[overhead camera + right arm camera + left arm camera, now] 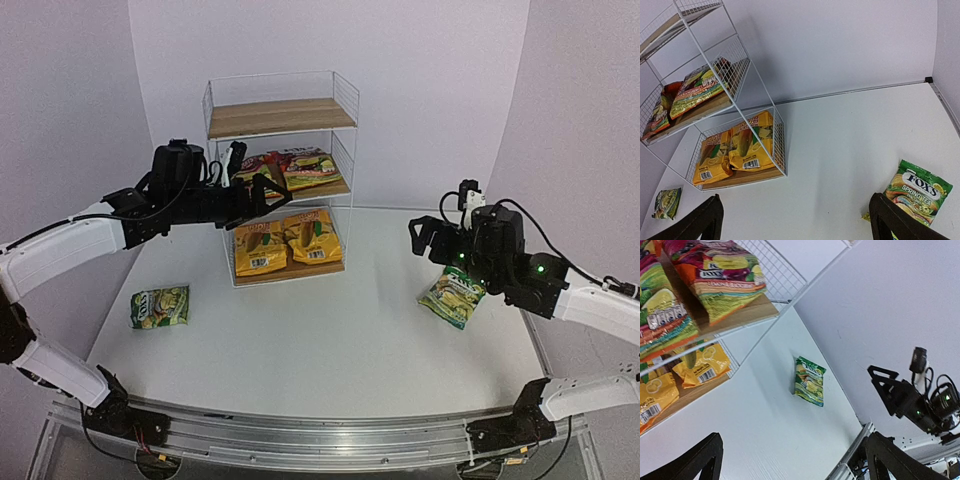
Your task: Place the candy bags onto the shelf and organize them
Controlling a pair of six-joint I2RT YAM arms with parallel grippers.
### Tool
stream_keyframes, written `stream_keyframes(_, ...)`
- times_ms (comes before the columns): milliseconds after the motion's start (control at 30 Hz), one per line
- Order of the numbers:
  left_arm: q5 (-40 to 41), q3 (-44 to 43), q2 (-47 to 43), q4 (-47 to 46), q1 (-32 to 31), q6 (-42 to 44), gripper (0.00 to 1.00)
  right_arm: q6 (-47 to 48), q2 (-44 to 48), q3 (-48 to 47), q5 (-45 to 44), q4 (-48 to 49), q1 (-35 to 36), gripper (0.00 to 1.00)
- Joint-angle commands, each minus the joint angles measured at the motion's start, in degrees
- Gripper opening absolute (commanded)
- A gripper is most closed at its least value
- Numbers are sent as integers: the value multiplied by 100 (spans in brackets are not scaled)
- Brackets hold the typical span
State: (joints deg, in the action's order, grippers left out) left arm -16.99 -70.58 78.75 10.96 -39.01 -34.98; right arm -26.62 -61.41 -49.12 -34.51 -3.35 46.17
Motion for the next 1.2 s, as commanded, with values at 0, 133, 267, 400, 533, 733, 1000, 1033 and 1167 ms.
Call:
stream_keyframes(0, 119, 441, -542, 130, -338, -5, 100, 94, -241, -459, -209, -417, -40, 98)
stream_keyframes(133, 533, 1322, -911, 213, -432, -305, 100, -62, -350, -502, -42, -927, -372, 98)
stream_keyframes(267, 805, 2323, -1242, -72, -453, -727, 100, -604, -420, -372, 1143, -1421, -1483, 98)
stream_keyframes(400, 1036, 3015, -1240, -371, -459, -1073, 100, -751, -675, -180, 1672, -1922, -2416, 98)
stream_keyframes(533, 1108, 3359, -1076, -789, -458, -1272, 100, -1065, -1060, 100, 2491, -2044, -3473, 98)
stream_keyframes(733, 1244, 3508, -828, -1072, -459, -1338, 99, -1138, -2458, -47, 3513, -1887, -4521, 94)
stream_keyframes(1000, 1005, 3542, -641, -1669, -454, -1331, 99, -1412, -3594, 139, 4174, -1012, -4877, 78)
stream_keyframes(1033, 974, 3533, -595, -1711, -457, -1335, 99, -1456, -3635, 200, 4185, -914, -4880, 74)
stream_keyframes(1167, 839, 3424, -384, -1765, -456, -1301, 98, -1471, -3745, 311, 4241, -635, -4880, 65)
